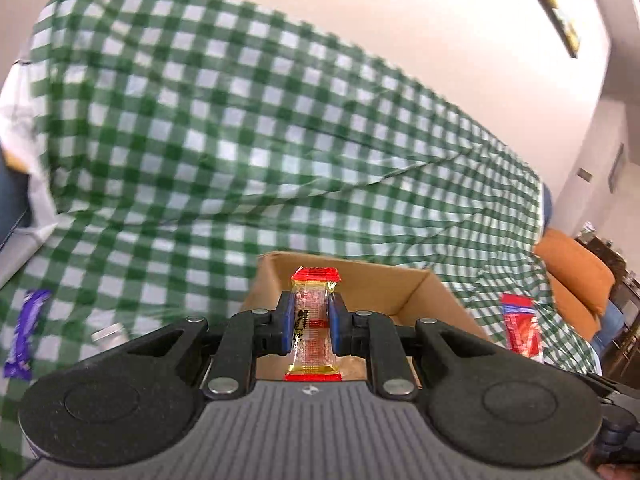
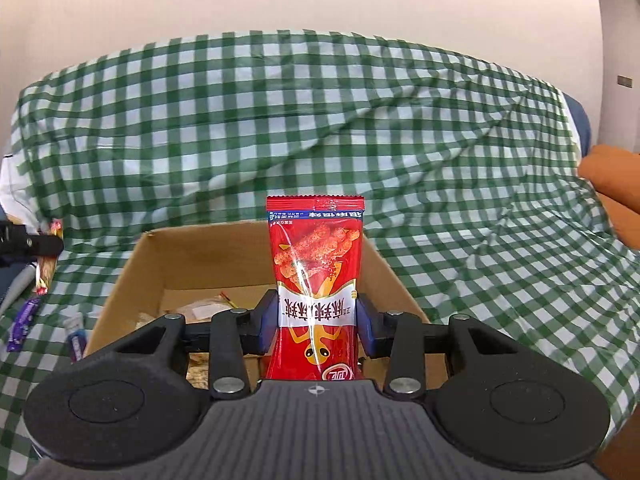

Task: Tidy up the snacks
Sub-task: 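Lift the gold-red packet and red chip bag and carry both above the box, then open the left tool over the box while the right tool releases the chip bag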

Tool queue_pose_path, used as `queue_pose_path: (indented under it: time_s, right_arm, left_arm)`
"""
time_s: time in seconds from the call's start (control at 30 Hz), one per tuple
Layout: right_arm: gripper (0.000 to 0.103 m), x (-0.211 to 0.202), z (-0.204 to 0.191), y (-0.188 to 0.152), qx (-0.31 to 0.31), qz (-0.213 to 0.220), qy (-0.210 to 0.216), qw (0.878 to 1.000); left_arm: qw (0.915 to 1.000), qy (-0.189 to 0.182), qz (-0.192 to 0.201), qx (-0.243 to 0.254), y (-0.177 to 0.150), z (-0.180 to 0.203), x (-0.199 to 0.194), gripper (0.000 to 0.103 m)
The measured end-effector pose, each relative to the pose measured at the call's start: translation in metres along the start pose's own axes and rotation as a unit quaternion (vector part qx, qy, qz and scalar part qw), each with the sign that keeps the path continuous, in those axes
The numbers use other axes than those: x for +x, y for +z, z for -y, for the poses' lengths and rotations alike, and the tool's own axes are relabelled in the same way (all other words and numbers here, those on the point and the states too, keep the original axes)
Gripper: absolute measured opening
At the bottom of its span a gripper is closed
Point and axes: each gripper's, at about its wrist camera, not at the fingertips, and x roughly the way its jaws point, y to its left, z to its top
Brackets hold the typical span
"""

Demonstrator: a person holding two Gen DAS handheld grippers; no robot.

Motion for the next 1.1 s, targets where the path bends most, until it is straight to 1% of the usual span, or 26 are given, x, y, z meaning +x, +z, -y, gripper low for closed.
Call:
queue_pose_path:
  time_s: [0.13,0.3,0.4,0.5,0.7,1.1]
  right_arm:
    - [0.042,0.004,-0.002,0.001,0.000,-0.004,-0.013,1.000]
    - [0.042,0.008,-0.004,0.000,-0.001,-0.009,-0.022,1.000]
    - [0.042,0.009,-0.007,0.001,-0.003,-0.009,-0.023,1.000]
    - [0.042,0.011,-0.008,0.002,-0.006,-0.007,-0.024,1.000]
    - [0.042,0.011,-0.010,0.002,-0.006,-0.006,-0.025,1.000]
    - [0.042,0.011,-0.010,0.001,-0.007,-0.005,-0.028,1.000]
  left_arm:
    - [0.9995,-0.027,0.004,0.018,-0.004,0.018,0.005,0.019]
    - [0.9973,-0.049,0.005,0.055,-0.014,0.039,0.007,0.019]
    - [0.9954,-0.057,0.004,0.077,-0.021,0.052,0.008,0.019]
    - [0.9939,-0.064,0.003,0.090,-0.026,0.060,0.008,0.019]
    - [0.9922,-0.069,-0.002,0.104,-0.034,0.067,0.013,0.019]
    - [0.9915,-0.072,-0.001,0.108,-0.036,0.069,0.015,0.019]
